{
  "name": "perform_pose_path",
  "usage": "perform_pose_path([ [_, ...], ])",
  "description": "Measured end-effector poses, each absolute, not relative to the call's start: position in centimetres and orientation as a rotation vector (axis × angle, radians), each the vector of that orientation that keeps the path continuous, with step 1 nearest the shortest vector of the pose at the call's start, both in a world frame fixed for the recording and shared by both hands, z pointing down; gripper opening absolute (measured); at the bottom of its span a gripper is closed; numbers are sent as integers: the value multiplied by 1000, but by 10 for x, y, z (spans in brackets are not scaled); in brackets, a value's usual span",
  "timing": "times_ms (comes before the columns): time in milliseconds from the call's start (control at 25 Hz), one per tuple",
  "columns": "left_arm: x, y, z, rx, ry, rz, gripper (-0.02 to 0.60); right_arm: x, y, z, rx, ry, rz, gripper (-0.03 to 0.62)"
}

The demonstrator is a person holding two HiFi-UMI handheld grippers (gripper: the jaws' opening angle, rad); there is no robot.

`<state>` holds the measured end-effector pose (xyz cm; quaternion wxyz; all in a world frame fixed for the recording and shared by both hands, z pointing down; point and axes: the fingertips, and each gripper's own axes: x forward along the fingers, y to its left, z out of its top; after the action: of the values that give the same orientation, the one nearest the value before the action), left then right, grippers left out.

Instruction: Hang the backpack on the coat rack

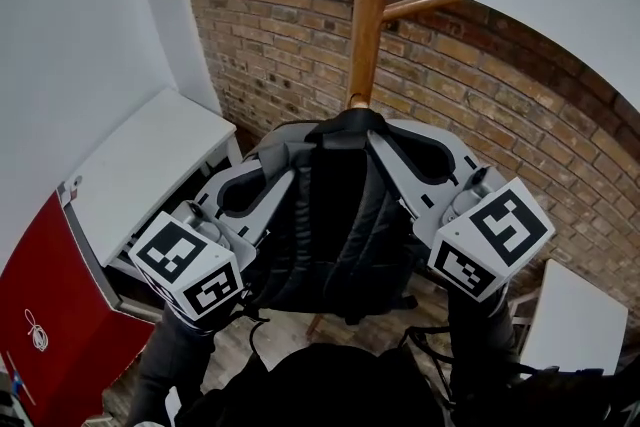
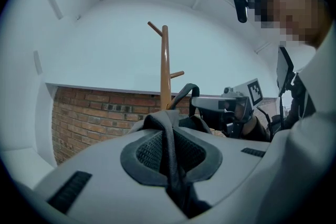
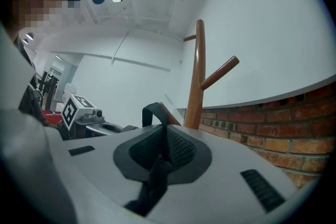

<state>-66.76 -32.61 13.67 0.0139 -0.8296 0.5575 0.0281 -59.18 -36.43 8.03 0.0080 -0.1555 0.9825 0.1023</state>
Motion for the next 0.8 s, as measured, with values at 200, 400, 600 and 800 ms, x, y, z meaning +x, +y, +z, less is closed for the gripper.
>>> perform_pose_path([
  [200, -658, -320, 140, -2590, 1715, 98, 44, -580, -351, 85, -471, 3031, 352, 20],
  [400, -649, -298, 134, -2569, 1683, 88, 44, -570, -330, 81, -435, 3013, 353, 20],
  [600, -647, -273, 127, -2545, 1690, 90, 44, -568, -307, 75, -383, 3025, 339, 20],
  [800, -656, -274, 115, -2531, 1707, 67, 44, -577, -315, 65, -312, 3056, 242, 20],
])
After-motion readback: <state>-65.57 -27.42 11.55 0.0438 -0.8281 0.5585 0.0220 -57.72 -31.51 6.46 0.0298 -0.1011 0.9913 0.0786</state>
